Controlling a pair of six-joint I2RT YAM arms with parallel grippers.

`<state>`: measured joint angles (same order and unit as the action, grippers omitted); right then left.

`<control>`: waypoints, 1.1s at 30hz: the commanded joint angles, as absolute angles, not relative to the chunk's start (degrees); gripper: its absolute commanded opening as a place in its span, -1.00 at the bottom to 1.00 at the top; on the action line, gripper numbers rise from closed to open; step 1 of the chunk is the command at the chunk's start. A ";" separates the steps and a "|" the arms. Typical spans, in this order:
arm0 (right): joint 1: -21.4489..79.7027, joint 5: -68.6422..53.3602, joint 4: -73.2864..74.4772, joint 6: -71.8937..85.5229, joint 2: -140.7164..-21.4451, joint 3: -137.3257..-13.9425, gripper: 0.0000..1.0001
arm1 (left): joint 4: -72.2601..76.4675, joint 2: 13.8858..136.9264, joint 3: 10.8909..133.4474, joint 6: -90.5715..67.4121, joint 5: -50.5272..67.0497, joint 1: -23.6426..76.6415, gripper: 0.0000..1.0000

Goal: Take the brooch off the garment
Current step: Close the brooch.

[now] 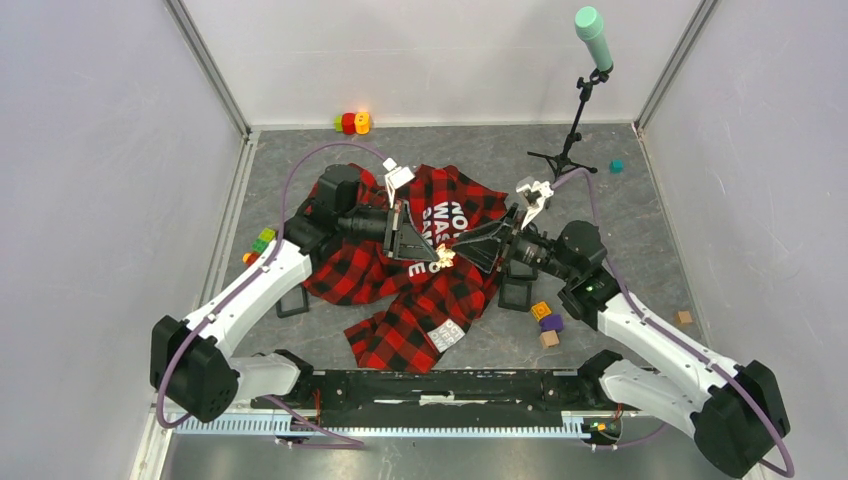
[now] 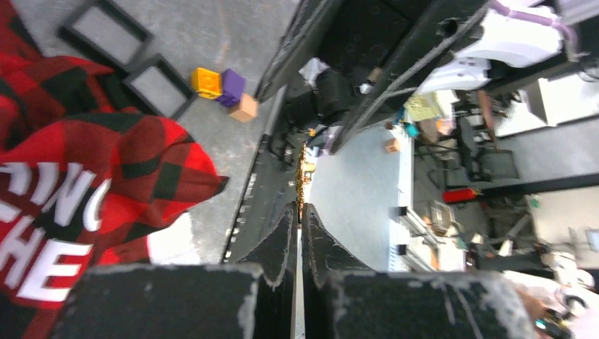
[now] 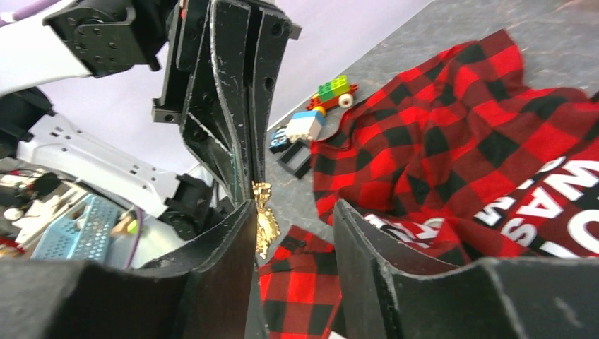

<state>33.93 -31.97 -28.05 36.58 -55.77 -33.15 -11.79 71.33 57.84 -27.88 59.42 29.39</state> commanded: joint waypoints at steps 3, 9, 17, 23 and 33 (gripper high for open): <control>33.66 -20.30 -23.08 35.41 -51.67 -32.89 0.26 | -22.16 68.23 61.15 -14.16 37.15 30.98 -0.95; 34.10 -7.94 -7.23 56.38 -51.44 -38.55 0.25 | -3.69 61.86 50.80 9.23 10.68 42.99 -0.96; 34.54 -7.95 -2.40 69.09 -50.70 -38.29 0.25 | 19.23 58.42 38.35 32.37 16.75 45.56 -0.95; 35.62 -9.69 -5.11 74.91 -51.21 -37.07 0.22 | 32.75 57.30 29.41 45.98 21.01 47.59 -0.95; 39.78 -8.89 -5.46 76.80 -54.55 -36.38 0.15 | 37.37 58.43 26.88 52.54 19.82 49.48 -0.95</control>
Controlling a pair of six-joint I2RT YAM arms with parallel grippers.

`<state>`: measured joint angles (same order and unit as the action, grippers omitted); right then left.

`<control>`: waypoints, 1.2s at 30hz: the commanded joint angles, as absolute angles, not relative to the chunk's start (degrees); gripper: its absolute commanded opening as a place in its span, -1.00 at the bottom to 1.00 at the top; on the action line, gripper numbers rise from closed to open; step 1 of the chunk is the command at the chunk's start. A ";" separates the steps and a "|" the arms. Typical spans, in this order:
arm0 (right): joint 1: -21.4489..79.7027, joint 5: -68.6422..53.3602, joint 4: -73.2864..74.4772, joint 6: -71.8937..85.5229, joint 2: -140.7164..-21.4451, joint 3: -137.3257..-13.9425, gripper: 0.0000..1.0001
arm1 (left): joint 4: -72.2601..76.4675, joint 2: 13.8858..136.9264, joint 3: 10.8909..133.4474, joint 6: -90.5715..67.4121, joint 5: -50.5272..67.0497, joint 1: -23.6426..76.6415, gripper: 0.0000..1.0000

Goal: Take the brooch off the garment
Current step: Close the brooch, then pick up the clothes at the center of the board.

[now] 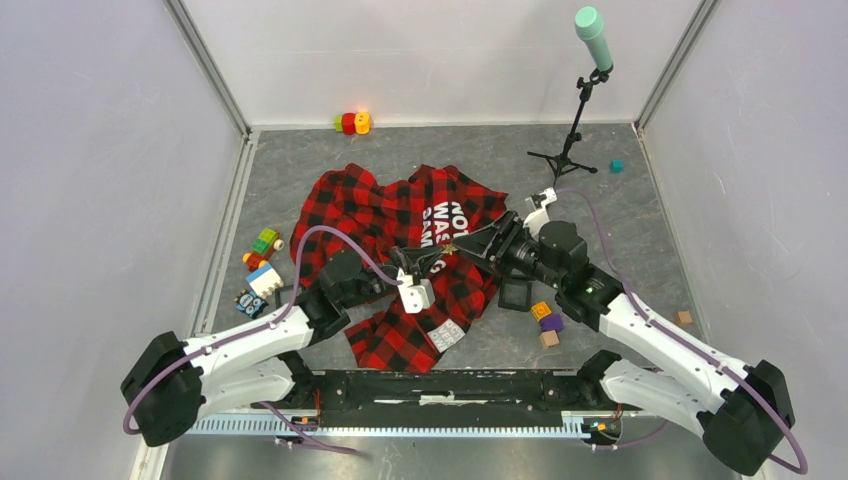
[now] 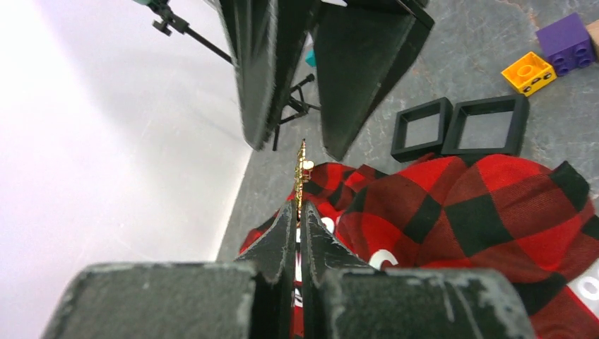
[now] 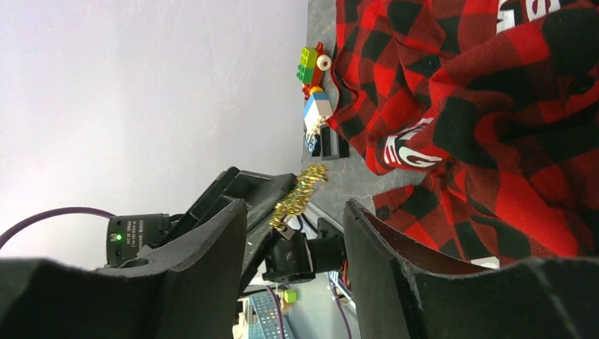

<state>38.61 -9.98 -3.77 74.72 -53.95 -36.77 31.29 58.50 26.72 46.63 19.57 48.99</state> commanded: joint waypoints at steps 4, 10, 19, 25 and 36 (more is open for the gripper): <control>40.31 -9.36 -7.96 77.83 -55.23 -35.26 0.00 | 37.13 58.85 27.06 52.81 20.11 49.70 -0.95; 40.36 -9.16 -9.27 78.03 -55.46 -35.20 -0.46 | 34.95 59.14 27.42 54.31 21.17 49.78 -0.95; 40.25 -0.91 -8.20 72.63 -52.97 -33.73 -1.00 | 33.42 59.10 27.00 51.56 21.90 49.83 -0.21; 39.61 15.48 1.04 60.33 -49.59 -33.57 -1.00 | 15.82 62.63 32.87 35.73 16.71 49.76 0.30; 38.05 23.75 4.83 52.03 -40.74 -28.74 -1.00 | 8.23 78.09 41.62 20.69 9.51 45.78 0.37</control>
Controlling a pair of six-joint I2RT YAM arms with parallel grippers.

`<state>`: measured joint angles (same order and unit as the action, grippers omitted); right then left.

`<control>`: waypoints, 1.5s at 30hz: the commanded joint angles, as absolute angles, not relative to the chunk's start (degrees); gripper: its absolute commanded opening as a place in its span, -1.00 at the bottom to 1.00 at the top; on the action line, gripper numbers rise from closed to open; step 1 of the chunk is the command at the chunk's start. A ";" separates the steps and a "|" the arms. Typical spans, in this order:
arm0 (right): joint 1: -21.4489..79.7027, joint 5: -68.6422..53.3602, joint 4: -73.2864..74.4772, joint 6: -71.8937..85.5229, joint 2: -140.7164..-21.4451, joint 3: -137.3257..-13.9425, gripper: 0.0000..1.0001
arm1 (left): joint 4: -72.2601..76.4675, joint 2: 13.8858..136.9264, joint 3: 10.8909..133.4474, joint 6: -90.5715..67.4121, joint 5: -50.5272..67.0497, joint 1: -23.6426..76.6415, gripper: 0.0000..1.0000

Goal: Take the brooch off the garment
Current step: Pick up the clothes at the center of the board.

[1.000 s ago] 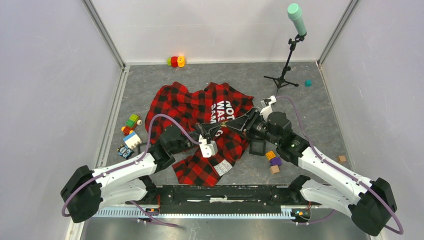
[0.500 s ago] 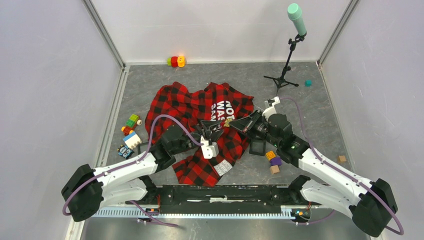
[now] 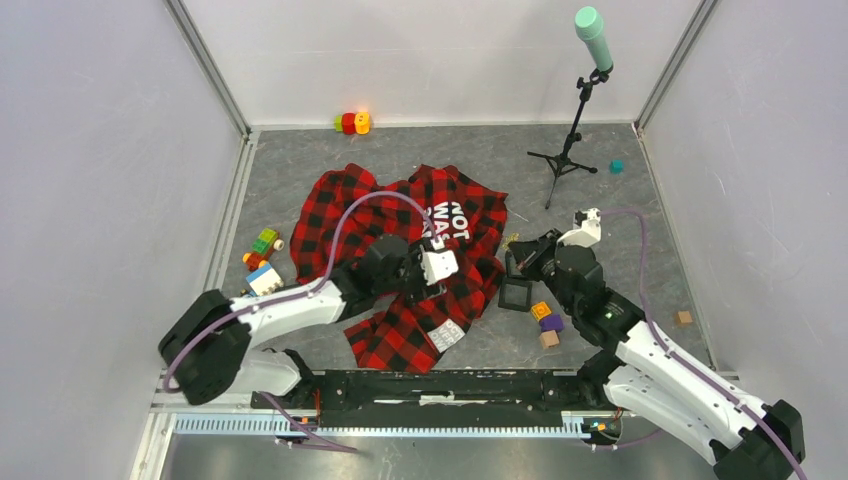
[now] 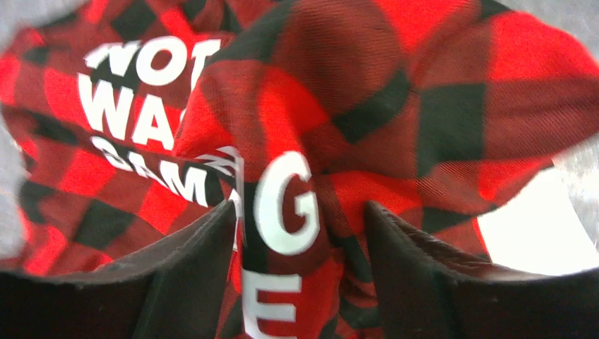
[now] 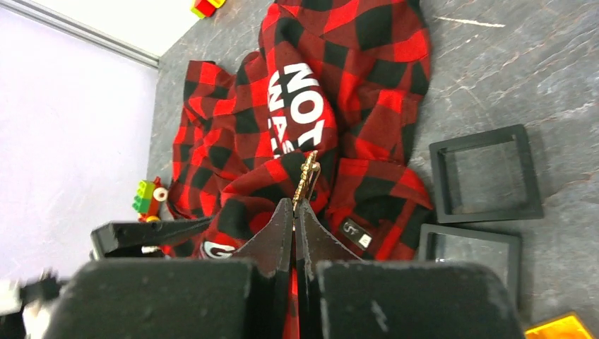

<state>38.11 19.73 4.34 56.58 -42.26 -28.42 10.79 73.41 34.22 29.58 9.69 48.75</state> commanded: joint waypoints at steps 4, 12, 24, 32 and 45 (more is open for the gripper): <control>37.98 27.72 6.82 50.03 -39.03 -28.66 -1.00 | 3.19 82.13 49.43 15.53 13.35 42.01 -0.96; 37.75 30.41 7.32 45.24 -38.43 -28.97 -1.00 | 4.33 77.21 60.42 2.34 17.06 23.77 -0.95; 37.62 16.38 0.44 33.84 -40.16 -26.38 -1.00 | -0.32 80.66 66.42 9.25 7.89 19.61 -0.95; 28.96 0.18 0.45 29.42 -45.71 -27.25 -1.00 | 9.03 73.38 60.90 4.56 -6.72 16.51 -0.96; 24.35 11.44 5.82 26.50 -41.71 -32.71 -1.00 | -6.29 82.04 104.58 11.89 -5.62 13.08 -0.95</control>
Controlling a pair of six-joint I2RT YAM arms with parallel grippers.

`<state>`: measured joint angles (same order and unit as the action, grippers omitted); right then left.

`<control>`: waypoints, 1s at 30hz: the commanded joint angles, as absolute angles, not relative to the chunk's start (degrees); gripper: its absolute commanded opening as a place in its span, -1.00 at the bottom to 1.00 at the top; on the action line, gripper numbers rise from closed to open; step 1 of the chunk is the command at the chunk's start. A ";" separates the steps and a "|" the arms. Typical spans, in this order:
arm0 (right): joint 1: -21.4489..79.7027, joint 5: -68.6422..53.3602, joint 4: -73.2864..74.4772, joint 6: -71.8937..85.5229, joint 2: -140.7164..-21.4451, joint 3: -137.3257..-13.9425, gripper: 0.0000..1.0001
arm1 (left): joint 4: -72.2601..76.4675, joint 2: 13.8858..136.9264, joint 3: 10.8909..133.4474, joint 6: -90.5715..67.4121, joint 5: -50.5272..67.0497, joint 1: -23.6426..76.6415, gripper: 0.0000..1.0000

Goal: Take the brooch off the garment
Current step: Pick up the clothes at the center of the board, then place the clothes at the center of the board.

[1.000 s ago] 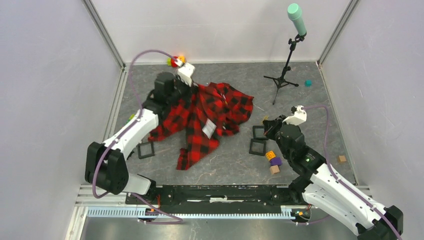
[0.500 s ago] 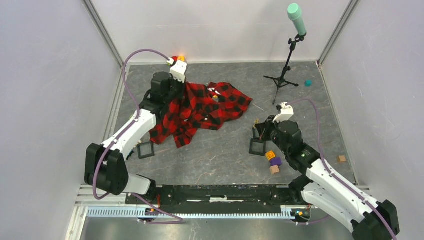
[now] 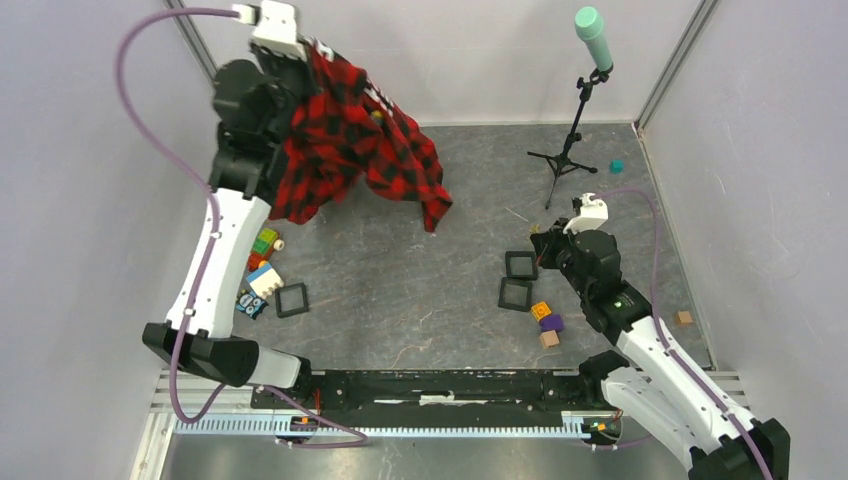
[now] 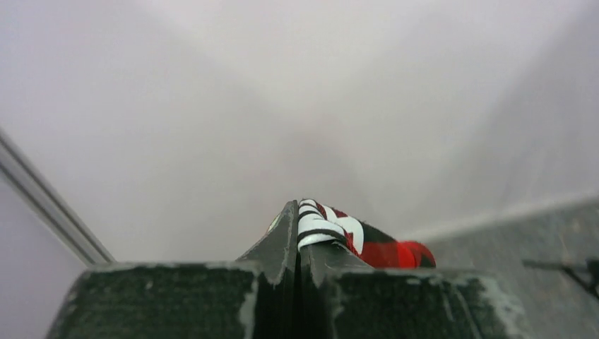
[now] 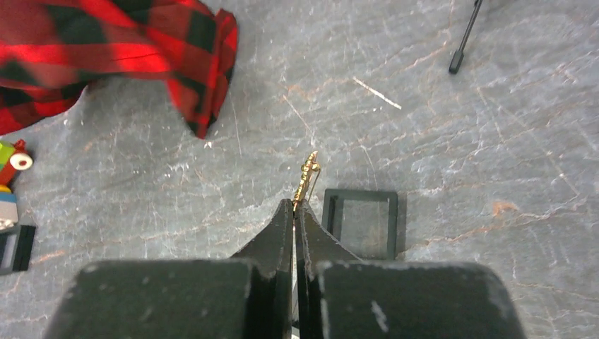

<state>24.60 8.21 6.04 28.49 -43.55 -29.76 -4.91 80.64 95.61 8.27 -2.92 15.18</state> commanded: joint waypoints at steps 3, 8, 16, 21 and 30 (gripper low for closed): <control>24.25 11.02 5.76 26.41 -41.83 -32.28 -1.00 | -8.34 83.67 110.02 12.84 -5.11 11.60 -0.95; 24.18 10.00 5.24 26.62 -42.65 -31.74 -1.00 | -9.84 85.56 112.59 12.94 -2.81 10.55 -0.96; 23.97 8.25 4.30 26.26 -42.71 -30.76 -1.00 | -9.41 86.80 106.91 8.48 3.73 10.37 -0.95; 23.76 0.87 1.34 25.17 -44.56 -28.77 -1.00 | -8.99 90.16 99.35 -1.03 18.23 10.84 -0.96; 22.62 -5.63 0.79 22.69 -45.78 -27.12 -1.00 | -0.25 94.00 78.08 -10.59 20.06 21.40 -0.56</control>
